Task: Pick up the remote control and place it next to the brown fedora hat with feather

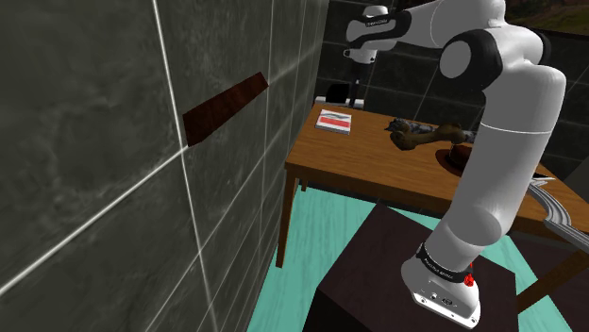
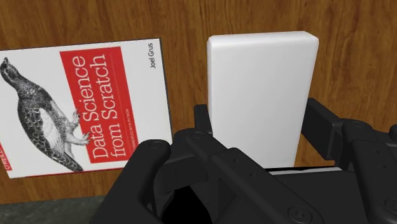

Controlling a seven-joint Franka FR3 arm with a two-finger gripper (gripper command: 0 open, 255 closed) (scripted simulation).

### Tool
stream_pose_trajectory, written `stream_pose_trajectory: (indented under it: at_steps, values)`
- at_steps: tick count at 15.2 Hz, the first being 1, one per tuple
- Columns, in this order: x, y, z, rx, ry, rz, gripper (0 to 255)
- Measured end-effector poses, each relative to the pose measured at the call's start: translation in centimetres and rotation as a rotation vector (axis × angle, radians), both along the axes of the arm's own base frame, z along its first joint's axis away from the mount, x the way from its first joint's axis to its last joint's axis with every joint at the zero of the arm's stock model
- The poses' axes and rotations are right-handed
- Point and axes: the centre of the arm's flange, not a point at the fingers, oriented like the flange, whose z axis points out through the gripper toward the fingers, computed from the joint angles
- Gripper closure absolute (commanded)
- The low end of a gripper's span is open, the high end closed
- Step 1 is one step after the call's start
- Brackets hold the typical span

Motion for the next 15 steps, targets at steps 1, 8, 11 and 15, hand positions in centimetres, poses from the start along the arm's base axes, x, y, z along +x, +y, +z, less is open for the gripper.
stream_pose_trajectory:
  at_steps: [1, 8, 11, 15]
  values:
    - [0.1, -0.1, 0.5, 0.000, 0.000, 0.000, 255]
    - [-7.6, 0.2, 1.1, 0.000, 0.000, -0.001, 255]
    - [-11.7, 0.4, 1.1, 0.001, 0.000, -0.002, 255]
    - [-16.9, 1.0, 1.1, 0.001, 0.001, -0.002, 255]
